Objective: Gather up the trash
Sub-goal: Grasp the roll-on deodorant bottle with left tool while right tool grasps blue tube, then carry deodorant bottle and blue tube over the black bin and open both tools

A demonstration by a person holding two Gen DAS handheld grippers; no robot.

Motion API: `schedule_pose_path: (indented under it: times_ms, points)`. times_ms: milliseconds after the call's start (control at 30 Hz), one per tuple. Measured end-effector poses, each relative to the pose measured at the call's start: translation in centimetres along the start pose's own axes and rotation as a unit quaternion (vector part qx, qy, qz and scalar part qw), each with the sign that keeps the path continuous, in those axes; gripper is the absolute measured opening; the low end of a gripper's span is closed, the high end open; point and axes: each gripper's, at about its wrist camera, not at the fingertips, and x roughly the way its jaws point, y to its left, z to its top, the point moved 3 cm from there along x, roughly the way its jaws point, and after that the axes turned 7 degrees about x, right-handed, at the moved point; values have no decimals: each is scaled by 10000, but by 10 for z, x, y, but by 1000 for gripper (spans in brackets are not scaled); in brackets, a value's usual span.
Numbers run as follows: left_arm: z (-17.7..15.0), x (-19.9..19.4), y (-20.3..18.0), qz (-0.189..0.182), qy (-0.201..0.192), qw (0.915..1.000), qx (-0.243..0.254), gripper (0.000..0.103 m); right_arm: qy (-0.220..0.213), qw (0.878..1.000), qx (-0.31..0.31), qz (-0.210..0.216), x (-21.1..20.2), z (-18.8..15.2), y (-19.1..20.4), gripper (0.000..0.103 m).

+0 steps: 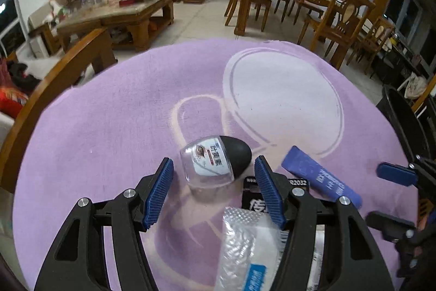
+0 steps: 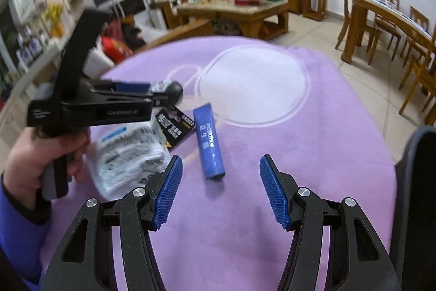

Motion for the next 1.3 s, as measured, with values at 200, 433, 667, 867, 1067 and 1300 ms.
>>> schedule_pose_path:
  times_ms: [200,433,667,867,1067,1300]
  points:
    - [-14,0,2,94,-83,9997,214,54,178,9989,-211,-367,37,11,13,57]
    - [-17,-8,12,-4,-271,9996,22,54,110,9982,-467,-370,44,11,17,21]
    - [-11,-31,24,-116,-803,9963,-275,53,24,9998,-198,0,36,11,11,14]
    - [-4,-65,1,-253,-1315,9909,-125,53,-720,9960,224,488,-27,12,-9,14]
    - [-1,-98,-46,-485,-1669,9844,271,53,-1306,9876,599,636,-89,6,-45,14]
    - [7,-118,-123,-887,-1819,9754,879,53,-1757,9769,1068,578,-152,-20,-108,14]
